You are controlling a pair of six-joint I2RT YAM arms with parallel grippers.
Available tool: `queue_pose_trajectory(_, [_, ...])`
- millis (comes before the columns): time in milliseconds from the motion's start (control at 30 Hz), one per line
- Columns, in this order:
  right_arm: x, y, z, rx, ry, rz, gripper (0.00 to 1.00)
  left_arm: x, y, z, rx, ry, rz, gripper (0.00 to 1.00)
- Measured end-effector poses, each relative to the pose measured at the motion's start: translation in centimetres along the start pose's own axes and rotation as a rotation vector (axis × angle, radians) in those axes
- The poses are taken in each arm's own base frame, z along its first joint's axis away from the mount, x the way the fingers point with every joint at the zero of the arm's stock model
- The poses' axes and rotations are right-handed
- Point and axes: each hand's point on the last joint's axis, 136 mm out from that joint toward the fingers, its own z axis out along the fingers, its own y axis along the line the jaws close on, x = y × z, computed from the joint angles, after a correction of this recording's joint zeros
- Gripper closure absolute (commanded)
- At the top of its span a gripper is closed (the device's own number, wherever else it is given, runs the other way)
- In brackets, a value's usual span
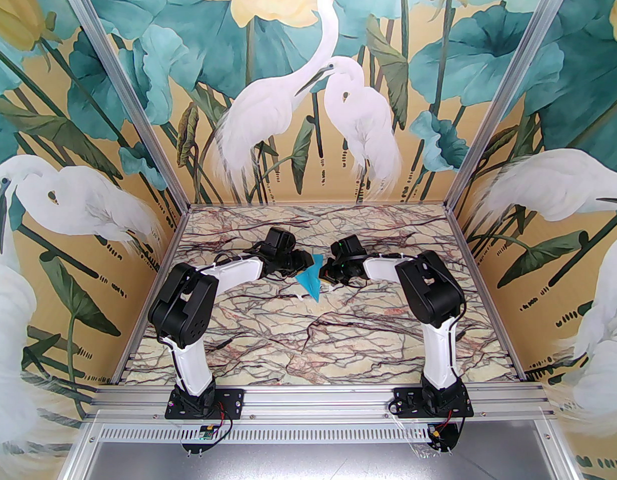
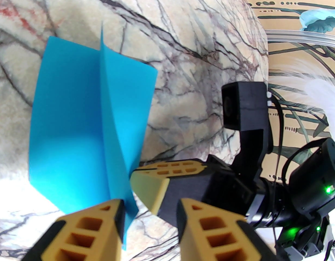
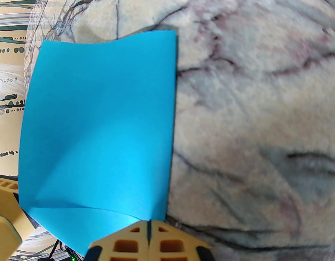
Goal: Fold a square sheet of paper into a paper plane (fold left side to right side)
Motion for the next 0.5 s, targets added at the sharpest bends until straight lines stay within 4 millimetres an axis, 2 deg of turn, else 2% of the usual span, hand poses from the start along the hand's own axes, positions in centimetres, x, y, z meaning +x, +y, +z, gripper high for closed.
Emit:
queue_pose_trajectory(267, [0.0,0.0,0.0,0.000,0.000,0.000,1.00,-0.1,-1.5,0.2,0.087,0.006,-0.010,0.61])
queue_pose_trajectory(500, [0.0,0.0,0.0,-0.001,0.000,0.000,1.00,0.5,-1.1,1.6,0.132,0.030,-0.045,0.59])
